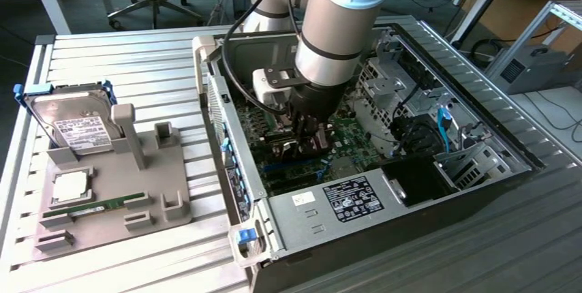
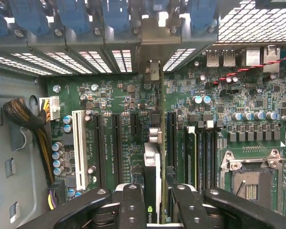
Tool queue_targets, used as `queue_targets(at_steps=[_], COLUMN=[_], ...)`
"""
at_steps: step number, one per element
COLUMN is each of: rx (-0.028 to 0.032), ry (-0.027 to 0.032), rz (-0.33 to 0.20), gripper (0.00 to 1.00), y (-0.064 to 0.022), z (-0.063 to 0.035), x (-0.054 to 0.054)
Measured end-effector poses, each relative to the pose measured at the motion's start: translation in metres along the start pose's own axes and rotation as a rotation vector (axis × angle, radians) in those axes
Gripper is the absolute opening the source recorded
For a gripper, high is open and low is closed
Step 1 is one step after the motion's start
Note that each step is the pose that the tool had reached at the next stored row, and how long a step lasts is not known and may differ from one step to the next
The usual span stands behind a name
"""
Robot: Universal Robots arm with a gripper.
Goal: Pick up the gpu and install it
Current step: 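Insert the gpu into the slot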
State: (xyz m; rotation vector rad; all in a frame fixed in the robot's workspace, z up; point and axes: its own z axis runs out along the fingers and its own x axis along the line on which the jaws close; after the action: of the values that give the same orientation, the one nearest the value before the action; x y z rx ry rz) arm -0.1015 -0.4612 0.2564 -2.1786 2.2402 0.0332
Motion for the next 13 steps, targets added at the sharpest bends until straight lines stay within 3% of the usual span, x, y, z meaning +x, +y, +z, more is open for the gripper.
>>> queue_targets(at_steps=[13], rx=[0.0001], ry=[-0.0001], rz=[0.000], gripper=[0.27], y=[0.0004], z=[0.0008], x=[0.0012])
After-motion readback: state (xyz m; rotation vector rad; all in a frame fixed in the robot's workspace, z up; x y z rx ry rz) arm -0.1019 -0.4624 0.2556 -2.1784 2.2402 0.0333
